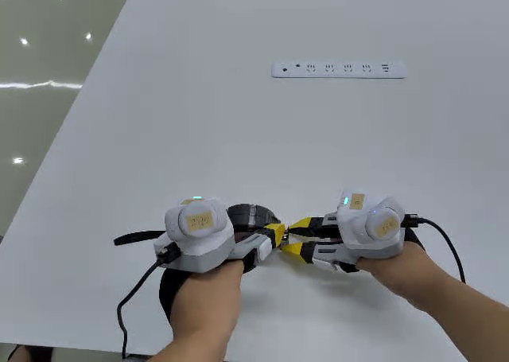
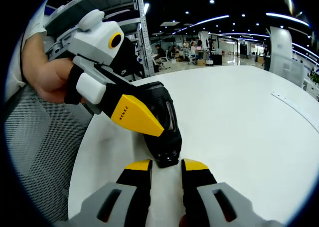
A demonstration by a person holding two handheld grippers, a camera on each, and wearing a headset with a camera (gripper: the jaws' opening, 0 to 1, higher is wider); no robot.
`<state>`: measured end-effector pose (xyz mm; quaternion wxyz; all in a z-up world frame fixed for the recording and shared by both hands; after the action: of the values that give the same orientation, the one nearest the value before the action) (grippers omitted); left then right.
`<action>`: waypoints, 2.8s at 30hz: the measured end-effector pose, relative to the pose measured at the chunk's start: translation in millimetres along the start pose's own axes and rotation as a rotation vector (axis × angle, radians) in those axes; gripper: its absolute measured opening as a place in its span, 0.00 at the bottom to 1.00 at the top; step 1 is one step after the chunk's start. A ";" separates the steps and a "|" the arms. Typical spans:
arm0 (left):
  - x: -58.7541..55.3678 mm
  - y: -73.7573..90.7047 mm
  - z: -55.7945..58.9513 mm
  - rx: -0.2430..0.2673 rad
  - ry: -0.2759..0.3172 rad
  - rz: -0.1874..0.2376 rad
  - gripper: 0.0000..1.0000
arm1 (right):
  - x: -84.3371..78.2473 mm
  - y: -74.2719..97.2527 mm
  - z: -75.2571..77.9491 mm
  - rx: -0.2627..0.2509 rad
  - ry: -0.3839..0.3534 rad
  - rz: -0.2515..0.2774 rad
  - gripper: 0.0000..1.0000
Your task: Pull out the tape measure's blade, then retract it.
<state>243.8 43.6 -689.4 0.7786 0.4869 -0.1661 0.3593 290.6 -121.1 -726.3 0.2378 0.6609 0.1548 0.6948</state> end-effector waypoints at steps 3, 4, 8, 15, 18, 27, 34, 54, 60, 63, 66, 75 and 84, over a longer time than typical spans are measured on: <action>-0.8 0.9 -0.8 -0.007 -0.011 -0.005 0.59 | 0.1 1.9 -0.7 -0.004 -0.009 0.001 0.24; -0.8 0.9 -0.8 -0.008 -0.012 -0.005 0.59 | 0.1 2.0 -0.8 -0.004 -0.010 0.001 0.25; -0.7 1.3 -1.1 -0.011 -0.010 -0.004 0.59 | 0.4 2.1 -0.8 -0.005 -0.011 0.001 0.28; 0.2 5.1 -2.6 -0.013 -0.031 -0.001 0.60 | 5.2 7.5 -1.2 -0.016 -0.016 0.004 0.28; 1.0 7.4 -4.3 -0.020 -0.041 -0.005 0.60 | 7.6 13.1 -1.9 -0.029 -0.017 0.009 0.28; 3.7 11.6 -5.7 -0.029 -0.053 -0.004 0.61 | 9.1 19.0 -2.6 -0.042 -0.023 0.008 0.30; 14.1 32.7 -20.2 -0.084 -0.125 -0.014 0.61 | 13.2 37.2 -13.9 -0.067 -0.085 0.007 0.34; 33.8 63.5 -51.5 -0.182 -0.287 -0.057 0.65 | 21.1 69.5 -24.0 -0.146 -0.132 0.012 0.45; 36.8 73.8 -56.6 -0.199 -0.322 -0.051 0.65 | 21.5 79.7 -24.7 -0.191 -0.125 0.010 0.48; 37.7 78.2 -60.1 -0.211 -0.334 -0.050 0.66 | 22.8 84.8 -27.3 -0.204 -0.119 0.008 0.49; 37.8 83.0 -64.6 -0.220 -0.346 -0.048 0.66 | 22.3 90.9 -29.5 -0.216 -0.111 0.004 0.50; 30.7 93.1 -74.5 -0.247 -0.387 -0.050 0.71 | 16.4 102.8 -35.7 -0.252 -0.120 -0.006 0.56; 23.2 100.0 -80.7 -0.284 -0.406 -0.073 0.76 | 6.9 113.0 -45.3 -0.277 -0.132 -0.029 0.66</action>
<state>180.3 150.4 -649.3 0.8023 0.4406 -0.3503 0.1988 231.4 -207.7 -664.2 0.3462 0.6639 0.0510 0.6609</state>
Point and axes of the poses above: the centre of the closed fingertips' face, and the gripper's own axes: y roughly backward along the fingers, z roughly to its right, x roughly out of its top, the point moved 10 cm from there along y, roughly backward along the fingers, and after that the axes turned 14 degrees about y, right-handed, at the moved point
